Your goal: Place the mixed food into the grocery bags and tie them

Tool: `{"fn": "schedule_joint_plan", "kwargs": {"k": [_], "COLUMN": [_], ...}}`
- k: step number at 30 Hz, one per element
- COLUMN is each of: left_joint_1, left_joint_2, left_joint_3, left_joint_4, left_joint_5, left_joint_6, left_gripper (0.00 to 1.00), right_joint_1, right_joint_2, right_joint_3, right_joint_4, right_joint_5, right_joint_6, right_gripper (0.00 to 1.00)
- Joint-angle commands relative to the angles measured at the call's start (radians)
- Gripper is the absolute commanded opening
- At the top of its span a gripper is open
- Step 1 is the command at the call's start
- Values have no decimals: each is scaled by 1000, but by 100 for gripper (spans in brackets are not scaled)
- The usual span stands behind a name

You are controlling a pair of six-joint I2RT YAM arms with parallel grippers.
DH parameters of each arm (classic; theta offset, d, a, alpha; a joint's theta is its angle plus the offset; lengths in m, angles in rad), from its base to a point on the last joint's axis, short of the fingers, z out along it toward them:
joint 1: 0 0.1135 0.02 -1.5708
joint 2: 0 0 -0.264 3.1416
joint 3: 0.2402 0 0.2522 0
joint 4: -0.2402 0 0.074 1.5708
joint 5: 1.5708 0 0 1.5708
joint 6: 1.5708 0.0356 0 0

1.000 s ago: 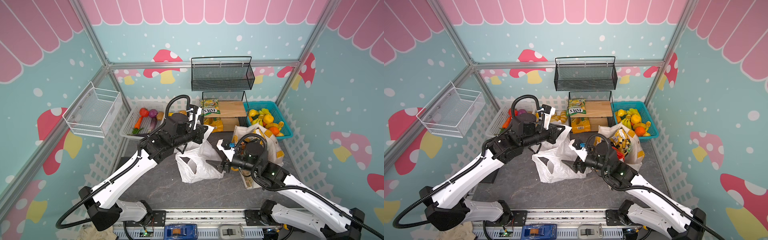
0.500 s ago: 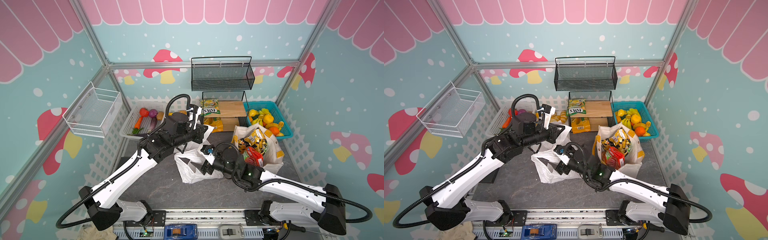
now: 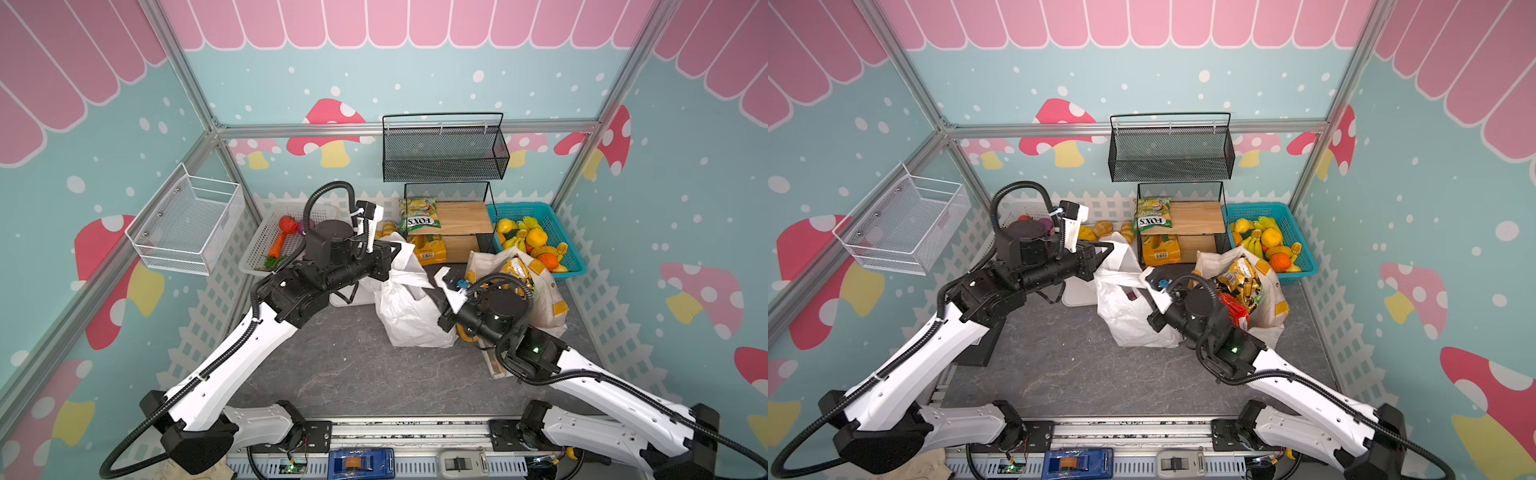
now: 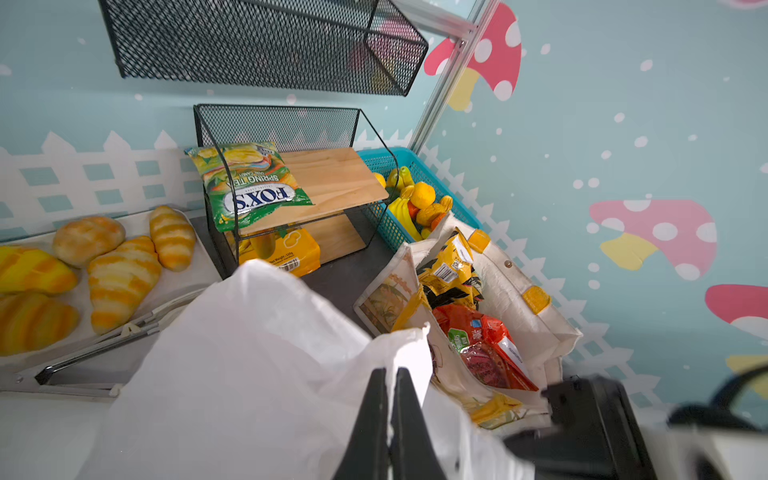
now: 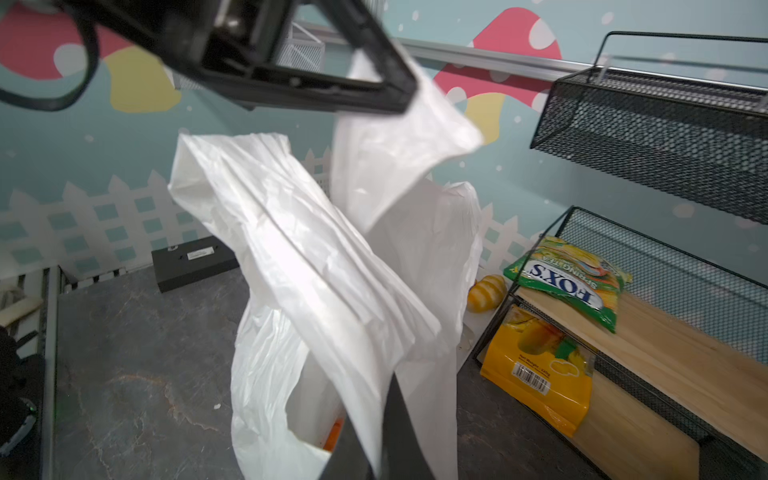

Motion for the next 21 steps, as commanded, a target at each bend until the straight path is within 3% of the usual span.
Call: {"fn": "schedule_joint_plan", "kwargs": {"k": [1,7,13,21], "left_joint_1": [26,88,147,198], "left_joint_2": [-66,-152,-223,-223], "left_joint_3": [-5,-7,-60,-201], "left_joint_4": [4,-19,-46,-1], "left_joint_5": [125,234,280,265], "left_joint_6": [-41,-75,-100,-108], "left_gripper": [0,0,0,0], "right_joint_1": [-111,-315,-483,-514], "right_joint_2": [-34,17,116,312], "right_joint_3": [71,205,261,243], "right_joint_4": [-79,-185,-172,-83], "right_joint_5": [-165,-373,-606,-684], "right_joint_6": [34,99,211,259], "right_gripper": [2,0,0,2]}}
